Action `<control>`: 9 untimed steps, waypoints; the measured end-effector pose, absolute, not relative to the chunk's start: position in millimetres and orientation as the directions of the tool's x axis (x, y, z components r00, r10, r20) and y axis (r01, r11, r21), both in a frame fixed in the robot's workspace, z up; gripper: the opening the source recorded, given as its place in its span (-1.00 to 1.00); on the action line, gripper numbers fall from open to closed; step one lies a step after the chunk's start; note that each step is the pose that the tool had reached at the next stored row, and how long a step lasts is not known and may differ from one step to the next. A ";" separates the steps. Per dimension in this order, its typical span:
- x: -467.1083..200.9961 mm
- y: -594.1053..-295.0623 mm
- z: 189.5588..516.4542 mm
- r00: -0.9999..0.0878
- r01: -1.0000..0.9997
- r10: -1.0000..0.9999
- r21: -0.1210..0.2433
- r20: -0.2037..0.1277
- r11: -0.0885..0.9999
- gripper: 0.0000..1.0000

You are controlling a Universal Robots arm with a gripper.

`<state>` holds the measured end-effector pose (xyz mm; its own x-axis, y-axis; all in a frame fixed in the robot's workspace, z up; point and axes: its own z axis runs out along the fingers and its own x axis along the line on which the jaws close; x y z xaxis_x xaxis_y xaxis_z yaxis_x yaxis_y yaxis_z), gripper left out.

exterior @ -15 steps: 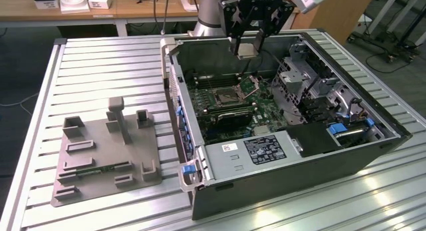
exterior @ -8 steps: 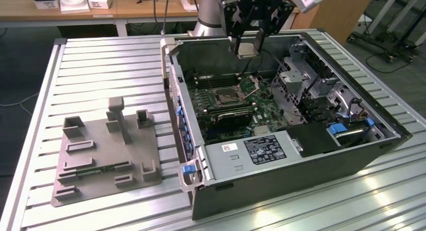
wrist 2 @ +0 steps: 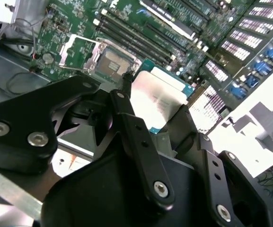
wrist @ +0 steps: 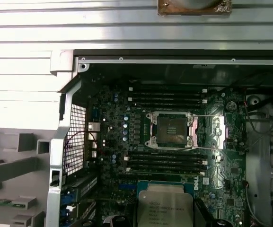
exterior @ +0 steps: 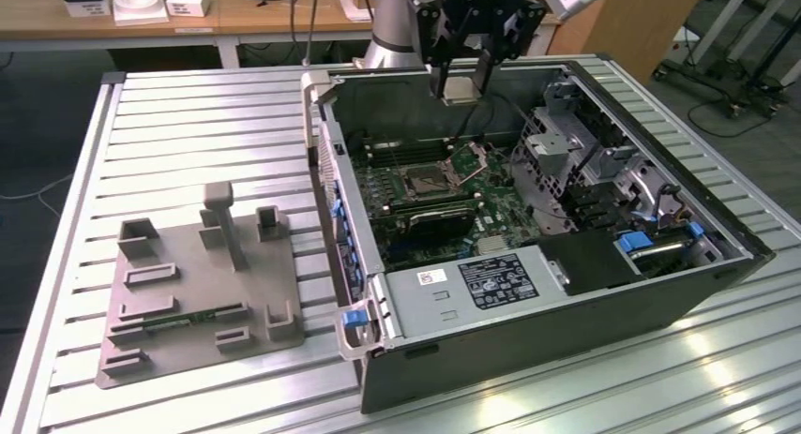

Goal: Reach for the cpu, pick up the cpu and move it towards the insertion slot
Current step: 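Pick up the cpu and move it towards the insertion slot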

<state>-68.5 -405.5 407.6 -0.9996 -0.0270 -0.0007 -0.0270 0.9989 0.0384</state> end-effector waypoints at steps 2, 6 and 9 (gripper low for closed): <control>-67.9 -402.0 407.0 -1.000 -0.027 -0.027 0.039 -0.001 0.999 0.10; -67.3 -399.1 405.9 -1.000 -0.027 -0.027 0.040 -0.001 0.999 0.10; -67.3 -398.9 405.9 -1.000 -0.027 -0.027 0.040 -0.001 0.999 0.10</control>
